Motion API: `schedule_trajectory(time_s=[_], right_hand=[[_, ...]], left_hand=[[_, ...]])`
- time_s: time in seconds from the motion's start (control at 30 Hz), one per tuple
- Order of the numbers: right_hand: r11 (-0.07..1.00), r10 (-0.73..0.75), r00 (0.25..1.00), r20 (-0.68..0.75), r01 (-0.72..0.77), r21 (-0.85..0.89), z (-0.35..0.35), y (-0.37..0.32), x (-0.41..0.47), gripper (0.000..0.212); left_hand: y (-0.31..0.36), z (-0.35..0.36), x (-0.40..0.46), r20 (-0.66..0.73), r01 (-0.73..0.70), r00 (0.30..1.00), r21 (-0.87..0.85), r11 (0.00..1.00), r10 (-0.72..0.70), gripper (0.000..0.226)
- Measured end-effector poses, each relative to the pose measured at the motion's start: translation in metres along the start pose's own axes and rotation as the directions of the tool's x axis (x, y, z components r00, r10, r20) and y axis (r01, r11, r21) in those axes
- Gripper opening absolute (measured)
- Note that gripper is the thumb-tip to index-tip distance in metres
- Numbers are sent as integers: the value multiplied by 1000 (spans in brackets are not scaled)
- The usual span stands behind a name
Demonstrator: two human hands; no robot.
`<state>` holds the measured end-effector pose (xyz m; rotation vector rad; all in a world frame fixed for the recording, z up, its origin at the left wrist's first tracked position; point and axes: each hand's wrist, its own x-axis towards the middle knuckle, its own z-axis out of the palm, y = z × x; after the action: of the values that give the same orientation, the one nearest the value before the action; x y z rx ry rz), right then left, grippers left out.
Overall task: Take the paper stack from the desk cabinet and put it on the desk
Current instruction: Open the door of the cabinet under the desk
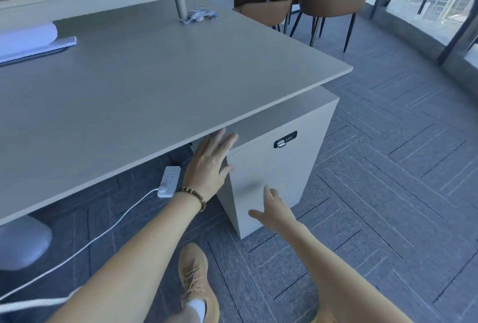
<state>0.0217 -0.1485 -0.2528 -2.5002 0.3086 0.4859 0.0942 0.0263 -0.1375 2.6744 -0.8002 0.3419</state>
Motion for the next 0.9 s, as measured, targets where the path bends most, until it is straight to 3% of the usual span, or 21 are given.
schedule_trajectory(time_s=[0.2,0.37,0.73,0.9], right_hand=[[943,107,983,-147,-54,329,32,-13,34,133],[901,216,948,-235,-101,421,48,-27,43,151],[933,212,889,-405,-60,355,53,-38,47,156],[921,260,850,-458,-75,383,58,-47,51,143]], left_hand=[[-10,10,0,-60,-20,998,-131,991,13,75],[-12,14,0,-62,-11,998,-173,985,0,77],[-13,19,2,-83,-10,997,-155,988,-3,78],[-15,22,2,-89,-9,996,-133,991,-3,78]])
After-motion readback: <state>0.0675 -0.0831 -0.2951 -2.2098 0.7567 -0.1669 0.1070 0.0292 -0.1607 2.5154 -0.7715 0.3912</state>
